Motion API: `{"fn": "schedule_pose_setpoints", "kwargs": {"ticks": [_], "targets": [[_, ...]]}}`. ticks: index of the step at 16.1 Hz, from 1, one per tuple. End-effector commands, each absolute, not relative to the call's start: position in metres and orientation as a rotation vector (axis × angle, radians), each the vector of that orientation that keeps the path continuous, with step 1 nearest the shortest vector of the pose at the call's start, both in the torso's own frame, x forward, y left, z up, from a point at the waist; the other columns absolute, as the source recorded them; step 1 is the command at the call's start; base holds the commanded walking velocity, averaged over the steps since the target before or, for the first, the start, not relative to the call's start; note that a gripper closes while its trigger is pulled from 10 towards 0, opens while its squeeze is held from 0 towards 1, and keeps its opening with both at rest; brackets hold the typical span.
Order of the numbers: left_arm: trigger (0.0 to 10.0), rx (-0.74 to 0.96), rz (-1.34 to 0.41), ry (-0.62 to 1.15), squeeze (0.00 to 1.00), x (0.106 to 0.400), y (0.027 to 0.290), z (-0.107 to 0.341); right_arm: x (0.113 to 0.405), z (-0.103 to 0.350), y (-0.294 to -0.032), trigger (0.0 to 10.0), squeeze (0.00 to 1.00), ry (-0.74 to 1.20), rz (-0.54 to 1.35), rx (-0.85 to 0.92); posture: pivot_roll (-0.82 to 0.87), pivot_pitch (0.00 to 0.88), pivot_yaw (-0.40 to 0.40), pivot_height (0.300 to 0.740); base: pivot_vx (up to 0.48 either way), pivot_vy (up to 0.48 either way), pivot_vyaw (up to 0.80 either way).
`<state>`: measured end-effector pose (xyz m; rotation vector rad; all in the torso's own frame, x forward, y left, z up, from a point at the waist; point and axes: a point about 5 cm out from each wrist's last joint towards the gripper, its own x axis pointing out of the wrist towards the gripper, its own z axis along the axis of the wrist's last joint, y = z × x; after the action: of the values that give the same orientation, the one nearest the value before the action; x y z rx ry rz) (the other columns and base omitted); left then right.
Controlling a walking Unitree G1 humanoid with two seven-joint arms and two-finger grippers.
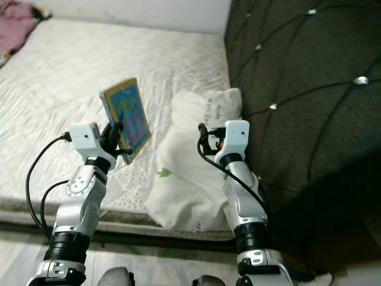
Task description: Clean up the room
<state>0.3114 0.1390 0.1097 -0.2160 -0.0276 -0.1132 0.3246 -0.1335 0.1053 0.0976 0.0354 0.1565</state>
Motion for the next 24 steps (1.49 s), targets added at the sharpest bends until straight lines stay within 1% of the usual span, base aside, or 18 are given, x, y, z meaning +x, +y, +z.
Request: {"fn": "schedule_pose_setpoints", "kwargs": {"ticks": [1, 5, 6, 8, 12, 19, 23, 24], "targets": [[10.0, -0.213, -0.119, -0.071, 0.0, 0.314, 0.138, 0.121, 0.326, 0.106, -0.135, 10.0, 0.0, 0.036, 0.142, 0.107, 0.01, 0.0, -0.045, 0.74, 0.0, 0.0, 0.0], [10.0, -0.217, -0.095, -0.066, 0.0, 0.313, 0.139, 0.12, 0.326, 0.106, -0.135, 10.0, 0.0, 0.039, 0.149, 0.105, 0.01, 0.0, -0.044, 0.74, 0.0, 0.0, -0.12], [10.0, -0.193, -0.081, -0.067, 0.0, 0.312, 0.139, 0.12, 0.326, 0.106, -0.135, 10.0, 0.0, 0.039, 0.148, 0.106, 0.01, 0.0, -0.044, 0.74, 0.0, 0.0, 0.0], [10.0, -0.219, -0.045, -0.028, 0.0, 0.311, 0.142, 0.116, 0.326, 0.106, -0.135, 10.0, 0.0, 0.039, 0.148, 0.11, 0.01, 0.0, -0.045, 0.74, 0.0, 0.0, 0.0], [10.0, -0.212, -0.056, -0.03, 0.0, 0.303, 0.148, 0.113, 0.322, 0.106, -0.135, 10.0, 0.0, 0.045, 0.163, 0.122, 0.02, 0.02, -0.052, 0.74, 0.0, 0.0, 0.0], [10.0, -0.207, -0.051, -0.009, 0.0, 0.296, 0.147, 0.111, 0.313, 0.102, -0.134, 10.0, 0.0, 0.071, 0.181, 0.13, 0.02, 0.065, -0.054, 0.74, 0.0, 0.0, 0.0], [10.0, -0.242, -0.06, 0.004, 0.0, 0.294, 0.146, 0.109, 0.31, 0.1, -0.135, 10.0, 0.0, 0.086, 0.183, 0.133, 0.02, 0.068, -0.057, 0.74, 0.0, 0.0, 0.0], [10.0, -0.25, -0.059, 0.012, 0.0, 0.294, 0.146, 0.109, 0.31, 0.1, -0.136, 10.0, 0.0, 0.088, 0.183, 0.133, 0.02, 0.068, -0.058, 0.74, 0.0, 0.48, 0.0]]}}
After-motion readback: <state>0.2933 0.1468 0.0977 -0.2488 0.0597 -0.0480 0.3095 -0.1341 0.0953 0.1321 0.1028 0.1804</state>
